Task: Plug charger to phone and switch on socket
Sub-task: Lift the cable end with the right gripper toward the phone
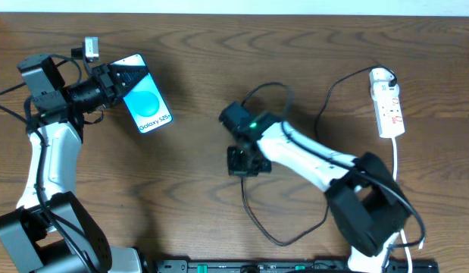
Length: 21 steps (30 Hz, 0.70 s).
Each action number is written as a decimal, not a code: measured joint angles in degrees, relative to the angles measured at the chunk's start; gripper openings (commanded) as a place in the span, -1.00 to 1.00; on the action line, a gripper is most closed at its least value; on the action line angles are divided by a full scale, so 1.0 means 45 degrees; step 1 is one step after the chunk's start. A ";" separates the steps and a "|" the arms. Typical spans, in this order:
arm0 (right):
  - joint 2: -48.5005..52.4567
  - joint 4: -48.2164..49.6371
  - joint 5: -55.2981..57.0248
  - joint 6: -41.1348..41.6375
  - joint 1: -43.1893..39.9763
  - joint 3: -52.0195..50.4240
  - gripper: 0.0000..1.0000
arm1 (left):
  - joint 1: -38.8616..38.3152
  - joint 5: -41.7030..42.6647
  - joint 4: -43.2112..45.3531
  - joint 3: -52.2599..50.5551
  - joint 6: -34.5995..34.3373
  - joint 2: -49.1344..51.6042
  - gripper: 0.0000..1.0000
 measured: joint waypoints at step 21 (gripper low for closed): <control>-0.2118 0.3745 -0.7325 -0.4459 -0.2249 0.0044 -0.98 | 0.0000 -0.0005 0.0000 0.0000 0.0005 0.0000 -0.85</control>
